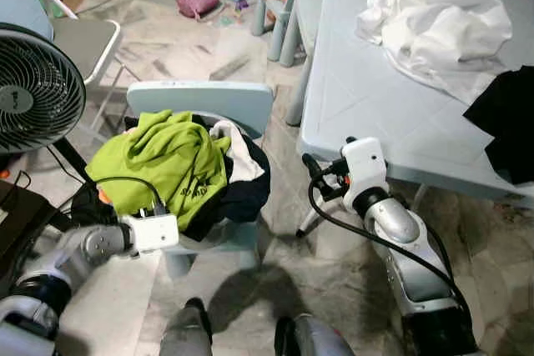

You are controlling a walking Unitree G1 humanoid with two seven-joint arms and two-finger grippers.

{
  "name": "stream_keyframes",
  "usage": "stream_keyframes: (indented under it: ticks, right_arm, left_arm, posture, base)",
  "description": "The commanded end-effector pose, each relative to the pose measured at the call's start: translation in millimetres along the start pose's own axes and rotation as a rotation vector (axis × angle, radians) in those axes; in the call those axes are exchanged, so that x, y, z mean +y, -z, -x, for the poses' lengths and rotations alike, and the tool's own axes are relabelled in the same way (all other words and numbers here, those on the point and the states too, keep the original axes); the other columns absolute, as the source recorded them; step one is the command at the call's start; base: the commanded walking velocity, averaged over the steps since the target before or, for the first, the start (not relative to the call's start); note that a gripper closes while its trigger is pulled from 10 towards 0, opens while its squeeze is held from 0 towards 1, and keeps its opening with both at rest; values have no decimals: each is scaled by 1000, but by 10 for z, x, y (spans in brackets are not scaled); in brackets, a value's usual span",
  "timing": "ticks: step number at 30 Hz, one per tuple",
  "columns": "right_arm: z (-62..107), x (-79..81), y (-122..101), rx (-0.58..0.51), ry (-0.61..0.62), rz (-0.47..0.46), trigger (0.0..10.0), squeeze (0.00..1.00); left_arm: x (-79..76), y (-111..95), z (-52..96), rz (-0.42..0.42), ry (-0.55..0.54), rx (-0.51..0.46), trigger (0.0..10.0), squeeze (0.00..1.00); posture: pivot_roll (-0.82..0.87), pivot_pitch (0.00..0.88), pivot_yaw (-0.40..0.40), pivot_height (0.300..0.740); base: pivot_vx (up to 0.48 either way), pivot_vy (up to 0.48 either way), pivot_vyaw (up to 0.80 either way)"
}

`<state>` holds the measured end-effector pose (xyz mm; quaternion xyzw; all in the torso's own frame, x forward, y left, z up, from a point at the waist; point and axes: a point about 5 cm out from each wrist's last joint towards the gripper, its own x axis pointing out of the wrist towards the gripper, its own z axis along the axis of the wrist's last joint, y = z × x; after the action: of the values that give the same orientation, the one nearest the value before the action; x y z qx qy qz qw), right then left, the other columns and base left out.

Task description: Hang hanger

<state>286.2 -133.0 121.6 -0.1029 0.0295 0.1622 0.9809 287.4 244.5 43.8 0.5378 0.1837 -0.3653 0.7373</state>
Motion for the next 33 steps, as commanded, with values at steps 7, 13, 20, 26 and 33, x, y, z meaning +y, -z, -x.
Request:
stream_keyframes:
  ticks: [7, 13, 20, 26, 33]
  right_arm:
    - [8, -18, -15, -2, -9, 2, 10000, 0]
    - [104, 132, 35, 36, -275, 28, 10000, 0]
    - [168, 64, 154, 112, -342, 61, 10000, 0]
    - [186, 113, 164, 123, -385, 72, 10000, 0]
    - [191, 131, 189, 133, -389, 94, 10000, 0]
  left_arm:
    - [-3, 34, -4, -15, -20, 14, 0, 0]
    - [-16, 32, -25, -3, -32, 7, 0, 0]
    - [10, -11, -60, 132, -78, -27, 0, 0]
    - [76, -56, -74, 279, -148, -84, 0, 0]
    - [97, -152, -119, 617, -154, -216, 0, 0]
  posture:
    - [-45, 172, -78, 740]
    - [-47, 170, -77, 740]
    - [-50, 170, -78, 740]
    - [-50, 174, -76, 740]
    - [-49, 176, -75, 740]
  base:
    - [0, 0, 0]
    - [0, 0, 0]
    - [0, 0, 0]
    - [0, 0, 0]
    - [0, 0, 0]
